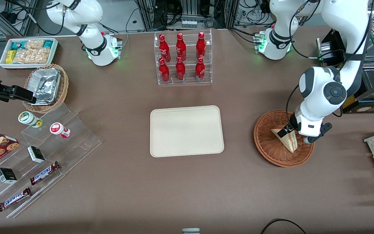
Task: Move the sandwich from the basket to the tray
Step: 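Lower the left gripper and close it on the wrapped sandwich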
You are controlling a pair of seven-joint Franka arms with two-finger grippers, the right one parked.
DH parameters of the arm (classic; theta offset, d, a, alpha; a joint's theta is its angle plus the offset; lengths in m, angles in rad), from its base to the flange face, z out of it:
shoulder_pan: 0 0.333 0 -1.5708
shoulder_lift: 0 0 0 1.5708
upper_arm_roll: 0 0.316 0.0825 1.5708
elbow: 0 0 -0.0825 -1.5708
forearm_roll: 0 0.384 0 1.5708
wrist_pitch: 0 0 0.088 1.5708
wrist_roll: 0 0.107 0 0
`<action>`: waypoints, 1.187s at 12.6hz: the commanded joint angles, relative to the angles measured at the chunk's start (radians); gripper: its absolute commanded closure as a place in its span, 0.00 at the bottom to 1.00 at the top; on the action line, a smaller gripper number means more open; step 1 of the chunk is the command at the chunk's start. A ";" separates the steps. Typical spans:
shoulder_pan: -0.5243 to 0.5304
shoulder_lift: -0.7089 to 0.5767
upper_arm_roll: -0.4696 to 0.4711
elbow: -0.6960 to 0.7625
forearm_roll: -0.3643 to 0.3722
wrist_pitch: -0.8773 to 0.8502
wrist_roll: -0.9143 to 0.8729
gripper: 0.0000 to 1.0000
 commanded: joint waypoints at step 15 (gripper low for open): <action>0.006 0.092 0.036 -0.001 0.035 0.029 -0.021 1.00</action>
